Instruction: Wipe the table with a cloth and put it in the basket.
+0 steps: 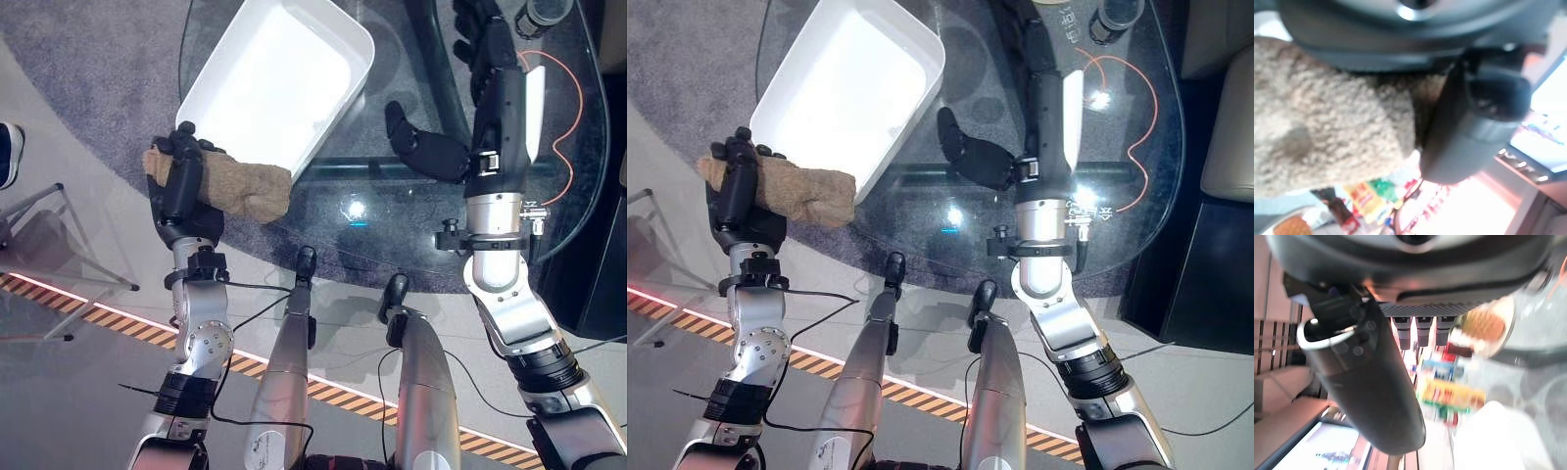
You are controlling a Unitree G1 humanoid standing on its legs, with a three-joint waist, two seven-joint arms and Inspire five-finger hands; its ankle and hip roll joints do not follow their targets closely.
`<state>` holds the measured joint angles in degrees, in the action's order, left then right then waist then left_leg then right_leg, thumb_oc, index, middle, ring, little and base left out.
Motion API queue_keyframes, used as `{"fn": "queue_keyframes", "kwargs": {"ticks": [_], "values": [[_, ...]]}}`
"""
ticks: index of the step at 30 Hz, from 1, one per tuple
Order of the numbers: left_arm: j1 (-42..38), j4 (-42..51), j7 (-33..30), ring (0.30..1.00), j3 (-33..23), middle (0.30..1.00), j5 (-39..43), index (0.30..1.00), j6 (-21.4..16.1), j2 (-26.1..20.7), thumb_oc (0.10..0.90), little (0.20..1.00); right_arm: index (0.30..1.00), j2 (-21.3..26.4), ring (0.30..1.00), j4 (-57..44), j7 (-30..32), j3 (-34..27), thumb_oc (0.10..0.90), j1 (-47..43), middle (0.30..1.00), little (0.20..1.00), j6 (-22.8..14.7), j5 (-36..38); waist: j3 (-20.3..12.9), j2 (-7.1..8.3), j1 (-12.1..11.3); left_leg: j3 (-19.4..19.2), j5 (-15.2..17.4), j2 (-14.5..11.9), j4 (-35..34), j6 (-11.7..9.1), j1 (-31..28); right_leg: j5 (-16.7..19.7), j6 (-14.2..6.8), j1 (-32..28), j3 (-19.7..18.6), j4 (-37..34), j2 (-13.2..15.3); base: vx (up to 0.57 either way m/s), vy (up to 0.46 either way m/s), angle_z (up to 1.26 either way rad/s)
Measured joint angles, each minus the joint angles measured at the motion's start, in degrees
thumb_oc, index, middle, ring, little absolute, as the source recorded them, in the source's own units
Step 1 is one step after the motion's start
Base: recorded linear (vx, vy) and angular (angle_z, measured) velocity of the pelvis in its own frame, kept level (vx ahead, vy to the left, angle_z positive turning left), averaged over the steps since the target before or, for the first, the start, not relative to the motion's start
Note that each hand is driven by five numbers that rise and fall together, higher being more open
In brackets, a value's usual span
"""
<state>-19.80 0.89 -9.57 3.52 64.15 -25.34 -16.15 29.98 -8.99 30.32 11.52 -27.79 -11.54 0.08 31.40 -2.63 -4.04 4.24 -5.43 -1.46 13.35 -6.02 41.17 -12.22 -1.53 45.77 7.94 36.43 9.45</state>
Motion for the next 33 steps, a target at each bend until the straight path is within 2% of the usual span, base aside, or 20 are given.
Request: {"fn": "queue_keyframes", "kwargs": {"ticks": [4, 10, 14, 19, 26, 33], "values": [[-0.27, 0.00, 0.07, 0.300, -1.14, 0.300, -2.61, 0.300, -0.65, -0.18, 0.100, 0.200, 0.900, 0.02, 0.900, 2.76, 4.43, -2.38, 0.800, 0.76, 0.900, 0.900, -0.61, -0.15, 0.00, 0.00, 1.31, -0.67, 0.36, -0.01, 0.00, 0.55, -0.27, 0.53, -0.39, -0.30, -0.59, -0.84, -0.12, 0.00, 0.010, -0.07], [-0.49, 0.00, 0.07, 0.300, -2.33, 0.300, -7.05, 0.300, -0.98, -1.25, 0.100, 0.200, 0.900, -0.66, 0.900, 11.63, 13.41, -5.61, 0.800, 2.03, 0.900, 0.900, -1.32, 0.43, 0.00, 0.00, 1.31, -1.00, 0.52, -0.05, 0.00, 0.79, -0.29, 0.91, -0.56, -0.57, -0.90, -1.70, -0.26, 0.00, 0.009, -0.02], [-0.87, -0.90, 0.05, 0.300, -2.78, 0.300, -9.84, 0.300, -1.49, -4.08, 0.100, 0.200, 0.900, -0.76, 0.900, 18.27, 18.31, -6.49, 0.800, 2.72, 0.900, 0.900, -1.32, 3.99, 0.00, 0.01, 1.19, -1.57, 0.51, -0.05, 0.02, 0.77, -0.69, 1.12, -0.79, -0.80, -1.45, -1.66, -0.27, 0.00, 0.008, -0.03], [-5.24, -5.15, -1.25, 0.300, -2.82, 0.300, -13.53, 0.300, -1.71, -6.00, 0.100, 0.200, 0.900, -0.79, 0.900, 27.22, 22.96, -8.73, 0.800, 1.39, 0.900, 0.900, -1.63, 9.47, 0.00, 0.01, 1.35, -2.08, 0.62, -0.05, -0.01, 0.94, -1.98, 1.32, -0.96, -1.80, -1.98, -1.94, -0.35, 0.00, 0.006, -0.04], [-10.57, -11.62, -5.22, 0.300, -2.69, 0.300, -21.39, 0.300, -2.85, -10.53, 0.100, 0.200, 0.900, -0.65, 0.900, 44.09, 25.31, -10.60, 0.800, -3.43, 0.900, 0.900, -5.62, 20.08, 0.00, 0.00, 2.68, -2.37, 0.72, -0.26, -0.29, 1.08, -2.06, 1.90, -1.03, -1.91, -2.30, -2.86, -0.68, -0.02, 0.010, -0.03], [-17.27, -18.50, -10.18, 0.300, -0.53, 0.300, -28.32, 0.300, -2.84, -14.77, 0.100, 0.200, 0.900, -0.51, 0.900, 59.54, 24.64, -9.82, 0.800, -7.20, 0.900, 0.900, -5.80, 26.22, 0.01, -0.01, 2.73, -3.00, 0.62, -0.71, -0.62, 0.93, -1.84, 2.42, -1.05, -1.62, -2.73, -3.80, -1.13, -0.02, 0.009, -0.06]]}}
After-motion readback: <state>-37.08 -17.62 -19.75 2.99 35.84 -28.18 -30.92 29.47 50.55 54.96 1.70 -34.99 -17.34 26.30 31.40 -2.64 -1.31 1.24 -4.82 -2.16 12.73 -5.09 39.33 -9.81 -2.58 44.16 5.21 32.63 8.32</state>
